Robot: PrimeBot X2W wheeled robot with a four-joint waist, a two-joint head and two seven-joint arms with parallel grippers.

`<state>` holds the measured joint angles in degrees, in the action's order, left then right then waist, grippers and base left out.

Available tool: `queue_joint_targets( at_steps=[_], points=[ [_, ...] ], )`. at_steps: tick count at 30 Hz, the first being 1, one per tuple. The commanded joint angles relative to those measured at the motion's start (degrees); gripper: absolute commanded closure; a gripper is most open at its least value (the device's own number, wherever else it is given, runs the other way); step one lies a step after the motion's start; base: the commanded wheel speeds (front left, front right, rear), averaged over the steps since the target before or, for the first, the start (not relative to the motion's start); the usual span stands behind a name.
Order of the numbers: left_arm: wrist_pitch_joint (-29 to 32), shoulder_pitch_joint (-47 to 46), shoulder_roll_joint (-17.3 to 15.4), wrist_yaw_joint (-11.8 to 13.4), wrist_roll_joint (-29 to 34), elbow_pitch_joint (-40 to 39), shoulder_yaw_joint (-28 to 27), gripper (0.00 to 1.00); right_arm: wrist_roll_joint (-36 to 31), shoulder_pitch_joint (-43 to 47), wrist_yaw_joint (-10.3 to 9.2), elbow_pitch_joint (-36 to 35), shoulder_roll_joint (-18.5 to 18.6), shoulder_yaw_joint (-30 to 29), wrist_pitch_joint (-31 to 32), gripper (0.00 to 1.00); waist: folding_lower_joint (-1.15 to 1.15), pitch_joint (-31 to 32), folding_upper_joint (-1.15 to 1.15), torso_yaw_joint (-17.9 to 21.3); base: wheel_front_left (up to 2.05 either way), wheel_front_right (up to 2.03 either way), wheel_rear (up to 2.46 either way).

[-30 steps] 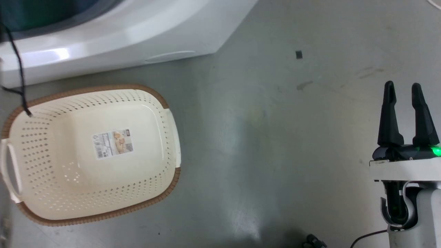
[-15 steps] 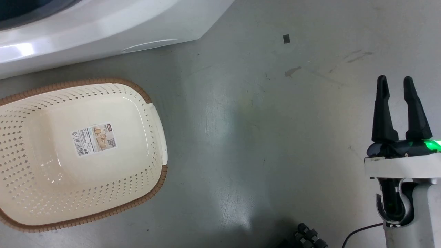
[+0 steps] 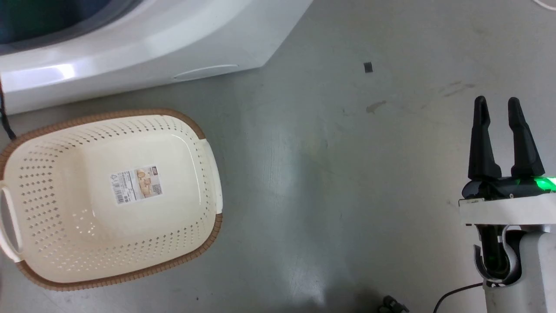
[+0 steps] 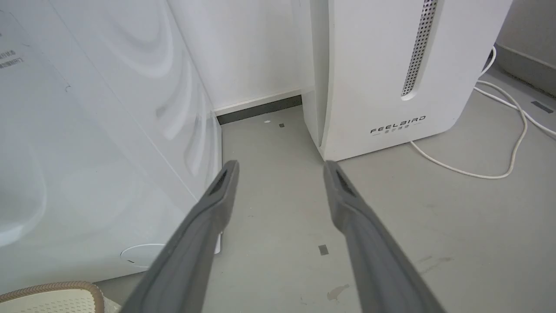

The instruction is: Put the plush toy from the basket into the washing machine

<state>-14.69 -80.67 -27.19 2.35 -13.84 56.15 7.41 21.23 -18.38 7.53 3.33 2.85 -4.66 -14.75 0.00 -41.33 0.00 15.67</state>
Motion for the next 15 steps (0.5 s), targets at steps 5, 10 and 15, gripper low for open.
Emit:
queue_joint_targets(
  at_steps=[5, 10, 15],
  points=[
    [-0.30, 7.97, 2.13, 0.32, -0.93, -3.49, -2.01, 0.00, -1.26, 0.34, -0.04, 0.06, 0.03, 0.02, -0.25, 0.00, 0.00, 4.14, 0.00, -1.80, 0.00, 0.00, 0.00],
    [-0.30, 16.83, 4.69, 1.20, -0.37, -9.62, -3.64, 0.00, -2.83, 1.76, -0.04, -0.03, 0.03, 0.12, -0.25, 0.00, 0.00, 8.18, 0.00, -3.89, 0.00, 0.00, 0.00],
    [-0.30, 26.14, 7.29, 1.93, 0.68, -17.07, -6.00, 0.00, -4.99, 3.51, -0.04, -0.56, 0.03, 0.57, -0.25, 0.00, 0.00, 12.35, 0.00, -6.21, 0.00, 0.00, 0.00]
  ],
)
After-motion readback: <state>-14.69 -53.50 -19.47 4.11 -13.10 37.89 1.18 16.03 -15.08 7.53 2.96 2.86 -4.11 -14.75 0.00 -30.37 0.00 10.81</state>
